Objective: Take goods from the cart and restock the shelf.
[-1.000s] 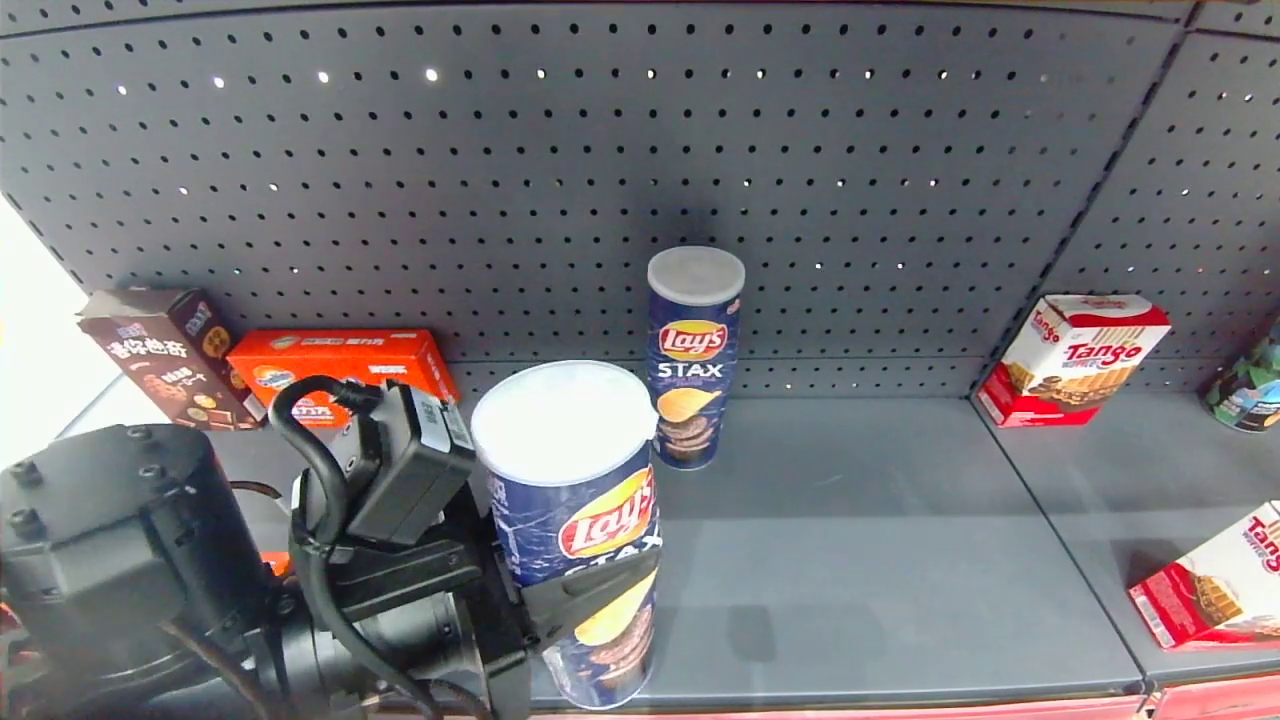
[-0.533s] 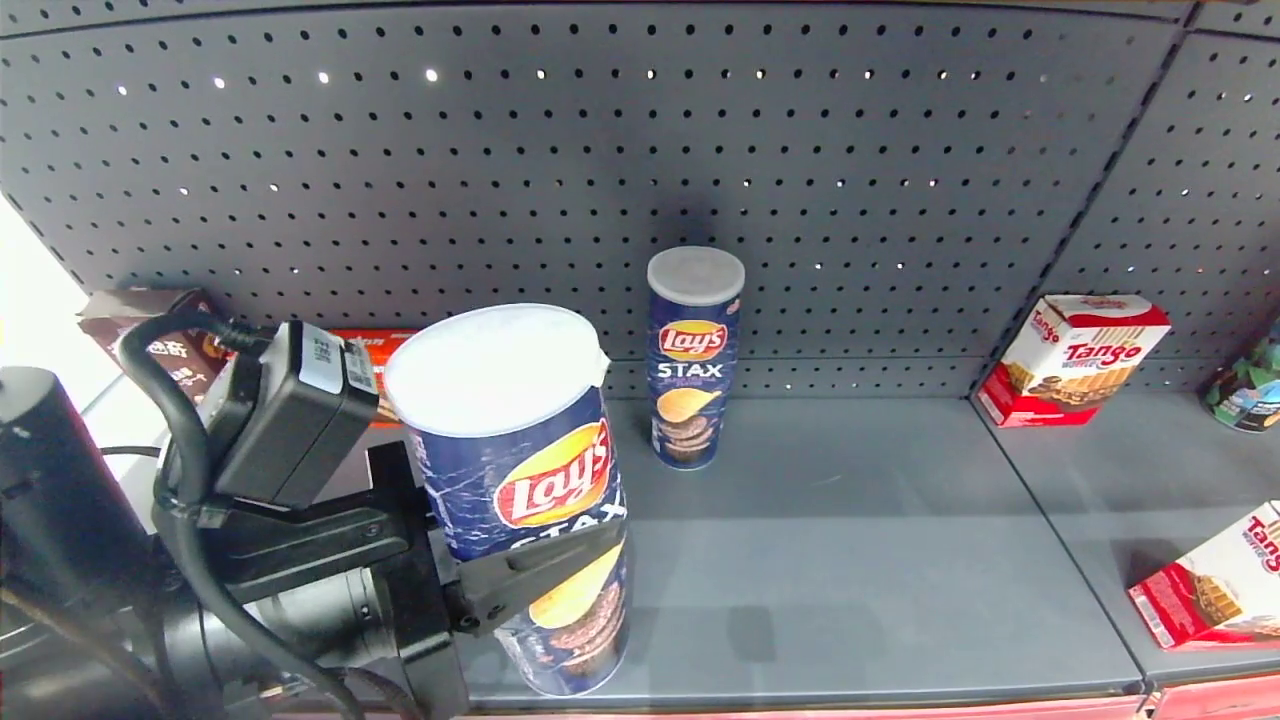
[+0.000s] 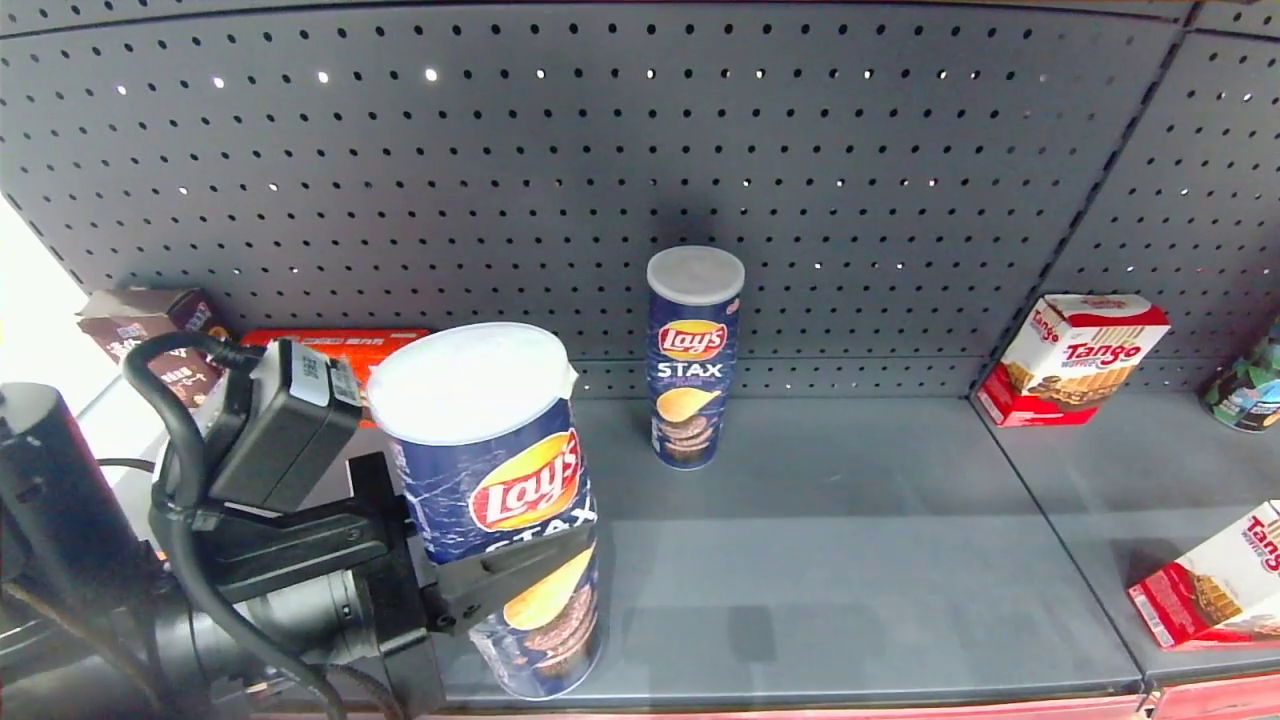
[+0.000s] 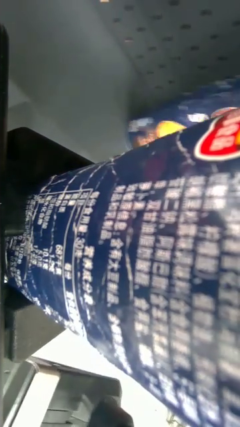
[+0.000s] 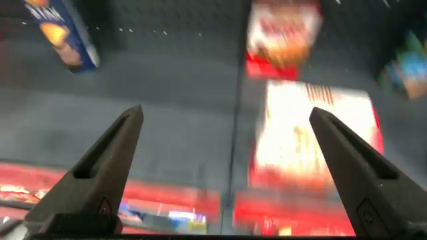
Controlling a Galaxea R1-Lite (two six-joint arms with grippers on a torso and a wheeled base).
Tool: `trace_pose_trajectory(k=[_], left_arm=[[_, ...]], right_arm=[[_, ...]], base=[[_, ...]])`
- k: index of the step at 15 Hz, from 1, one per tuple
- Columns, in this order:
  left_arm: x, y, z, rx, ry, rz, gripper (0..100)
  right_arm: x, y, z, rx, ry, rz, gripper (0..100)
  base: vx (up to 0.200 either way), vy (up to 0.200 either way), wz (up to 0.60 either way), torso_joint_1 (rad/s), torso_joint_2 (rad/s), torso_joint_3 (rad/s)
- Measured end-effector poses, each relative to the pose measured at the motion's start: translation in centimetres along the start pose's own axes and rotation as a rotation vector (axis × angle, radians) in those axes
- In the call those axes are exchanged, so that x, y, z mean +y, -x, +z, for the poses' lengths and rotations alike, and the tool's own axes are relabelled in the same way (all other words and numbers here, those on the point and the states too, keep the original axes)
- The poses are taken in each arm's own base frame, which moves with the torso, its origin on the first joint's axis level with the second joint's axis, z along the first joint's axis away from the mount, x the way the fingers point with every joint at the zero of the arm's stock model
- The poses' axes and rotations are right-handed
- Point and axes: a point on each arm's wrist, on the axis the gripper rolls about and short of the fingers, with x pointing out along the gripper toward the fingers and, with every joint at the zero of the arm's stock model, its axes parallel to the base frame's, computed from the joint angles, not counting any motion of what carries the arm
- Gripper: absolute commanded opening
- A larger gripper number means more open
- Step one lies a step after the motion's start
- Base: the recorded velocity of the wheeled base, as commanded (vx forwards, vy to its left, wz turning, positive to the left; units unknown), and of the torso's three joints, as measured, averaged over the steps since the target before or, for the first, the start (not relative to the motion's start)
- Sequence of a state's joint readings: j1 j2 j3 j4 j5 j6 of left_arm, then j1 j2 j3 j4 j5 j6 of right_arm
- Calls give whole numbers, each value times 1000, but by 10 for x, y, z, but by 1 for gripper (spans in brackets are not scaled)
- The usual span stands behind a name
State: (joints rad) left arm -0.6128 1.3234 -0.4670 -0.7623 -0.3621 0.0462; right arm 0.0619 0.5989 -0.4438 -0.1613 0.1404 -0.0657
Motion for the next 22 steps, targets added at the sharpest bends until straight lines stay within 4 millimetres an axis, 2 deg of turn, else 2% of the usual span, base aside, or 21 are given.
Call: trace_pose_trajectory(k=[2,6,10,13,18,22], left_arm=[[3,9,-4,7,6,29,0],[4,13,2,-25,-5,48,0],[8,7,7,-32,-8,60,0],[14,0,9,-30,-8,69,0],[19,-4,5,-7,2,81,0],[21,-9,4,-2,4,81,0]], right_arm=[[-2,-42,22,7,31,89,100],[13,-111,35,70,43,286,100],[32,-151,33,76,34,391,100],[47,-187,33,-9,34,522,100],[67,-221,12,-12,94,777,100],[76,-249,9,-89,119,930,100]], base=[[0,0,0,0,0,0],[0,0,0,0,0,0],[0,0,0,0,0,0],[0,0,0,0,0,0],[0,0,0,0,0,0],[0,0,0,0,0,0]])
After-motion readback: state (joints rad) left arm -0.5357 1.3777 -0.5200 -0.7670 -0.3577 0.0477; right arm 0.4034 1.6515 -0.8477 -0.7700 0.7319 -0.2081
